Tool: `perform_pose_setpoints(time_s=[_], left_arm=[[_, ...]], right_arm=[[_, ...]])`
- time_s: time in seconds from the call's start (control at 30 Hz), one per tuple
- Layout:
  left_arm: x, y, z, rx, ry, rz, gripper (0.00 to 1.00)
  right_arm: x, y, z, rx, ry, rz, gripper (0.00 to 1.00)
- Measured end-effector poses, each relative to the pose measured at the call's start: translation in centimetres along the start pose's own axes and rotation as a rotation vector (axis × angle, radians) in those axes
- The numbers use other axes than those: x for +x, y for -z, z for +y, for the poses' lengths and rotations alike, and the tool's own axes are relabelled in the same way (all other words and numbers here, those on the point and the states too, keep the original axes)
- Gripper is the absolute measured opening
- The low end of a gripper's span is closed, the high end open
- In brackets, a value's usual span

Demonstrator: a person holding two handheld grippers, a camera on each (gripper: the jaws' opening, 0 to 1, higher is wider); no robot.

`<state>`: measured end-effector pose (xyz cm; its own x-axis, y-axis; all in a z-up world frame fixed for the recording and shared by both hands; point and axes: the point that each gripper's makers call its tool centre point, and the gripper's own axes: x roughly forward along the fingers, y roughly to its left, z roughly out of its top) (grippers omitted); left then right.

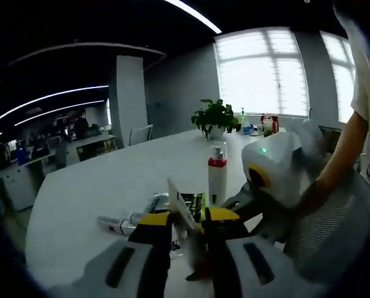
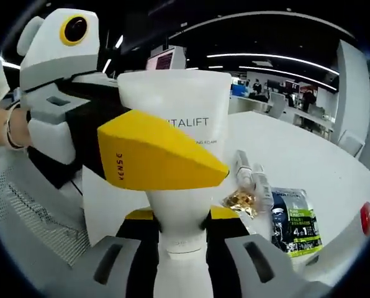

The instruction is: Arrange the skincare products in the storage area until every visible bottle or jar stands upright without overlapping.

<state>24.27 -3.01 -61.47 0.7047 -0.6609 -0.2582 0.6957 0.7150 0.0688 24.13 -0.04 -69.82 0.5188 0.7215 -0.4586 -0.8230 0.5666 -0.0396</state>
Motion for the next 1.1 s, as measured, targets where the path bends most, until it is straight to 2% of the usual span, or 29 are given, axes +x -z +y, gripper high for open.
perform_pose_setpoints(time_s=[0.07,0.23,0.3,0.43,0.5,0.67,0.93,0.97,1.1], left_arm=[[-0.1,0.1,0.2,-0.02,-0.02,0.001,0.15],[-0.3,0.2,0.7,-0.002,-0.065,0.014,0.13],[-0.6,0.3,1.0,0.007,-0.104,0.007,0.11],[-0.7,0.4,1.5,-0.003,-0.118,0.015,0.06],[-0.6,0.3,1.5,-0.043,-0.095,0.007,0.04],[-0.3,0.2,0.5,0.005,-0.061,0.019,0.03],[-0.1,-0.3,0.2,-0.078,0.027,0.025,0.02],[0.0,-0.6,-0.2,-0.045,0.06,0.016,0.02],[0.3,-1.4,-0.9,-0.015,0.124,0.027,0.02]], right_arm=[[0.0,0.0,0.0,0.006,0.004,0.0,0.28],[0.1,-0.2,0.1,-0.009,0.011,0.004,0.29],[0.2,-0.3,0.2,-0.009,0.017,0.003,0.3],[0.2,-0.3,0.3,0.003,0.025,0.003,0.3],[0.2,-0.3,0.3,0.012,0.024,0.002,0.31],[0.1,-0.2,0.1,0.014,0.022,0.007,0.32],[-0.9,-0.2,-0.1,-0.001,-0.01,0.008,0.32],[-1.1,-0.3,-0.2,-0.011,-0.014,0.004,0.31],[-2.2,-0.4,-0.5,-0.045,-0.029,0.002,0.31]])
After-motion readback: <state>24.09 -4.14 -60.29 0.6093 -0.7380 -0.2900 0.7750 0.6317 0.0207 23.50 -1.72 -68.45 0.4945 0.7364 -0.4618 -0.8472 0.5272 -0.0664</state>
